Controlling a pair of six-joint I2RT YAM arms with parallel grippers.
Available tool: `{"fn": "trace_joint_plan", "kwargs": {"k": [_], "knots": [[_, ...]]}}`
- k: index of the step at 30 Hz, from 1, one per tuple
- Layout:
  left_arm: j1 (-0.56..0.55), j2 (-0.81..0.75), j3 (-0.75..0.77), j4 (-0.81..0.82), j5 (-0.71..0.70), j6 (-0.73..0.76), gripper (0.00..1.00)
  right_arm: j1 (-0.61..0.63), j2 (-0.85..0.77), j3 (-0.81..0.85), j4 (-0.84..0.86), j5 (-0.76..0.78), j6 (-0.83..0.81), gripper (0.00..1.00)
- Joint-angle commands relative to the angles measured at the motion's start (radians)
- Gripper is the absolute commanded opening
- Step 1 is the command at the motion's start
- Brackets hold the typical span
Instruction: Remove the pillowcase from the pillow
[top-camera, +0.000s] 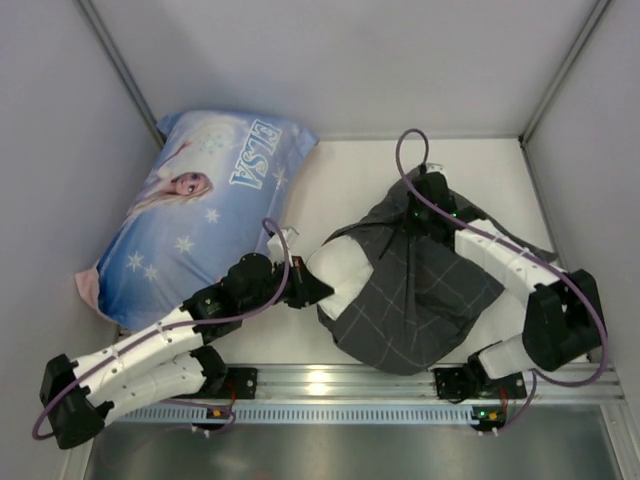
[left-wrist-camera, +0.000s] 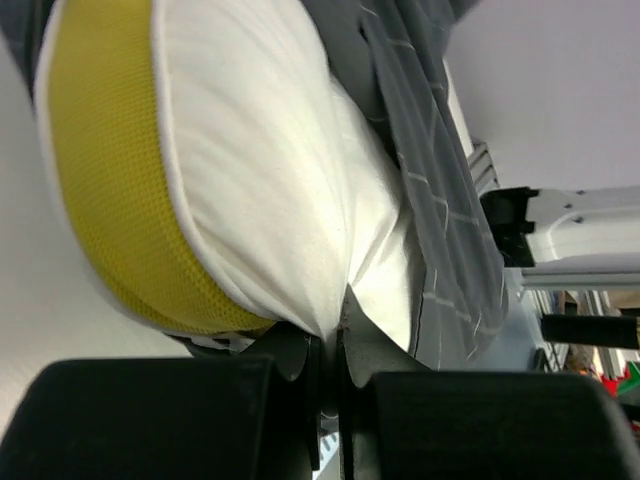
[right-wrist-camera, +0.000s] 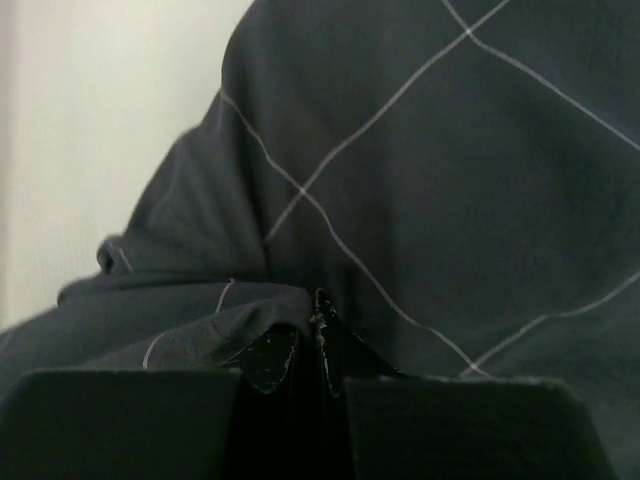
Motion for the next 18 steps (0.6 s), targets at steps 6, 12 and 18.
{"fn": "trace_joint_plan", "kwargs": {"k": [6, 12, 18], "knots": [[-0.010, 0.046, 0.246, -0.135, -0.340, 0.069, 0.00, 0.068, -0.360, -0.296, 0.052, -0.182, -0.041, 0.19], [-0.008, 0.253, 0.419, -0.143, -0.286, 0.127, 0.00, 0.252, -0.564, -0.284, -0.064, -0.354, -0.046, 0.82], [-0.008, 0.305, 0.393, -0.051, -0.239, 0.107, 0.00, 0.340, -0.794, -0.360, -0.132, -0.428, 0.075, 0.85]]}}
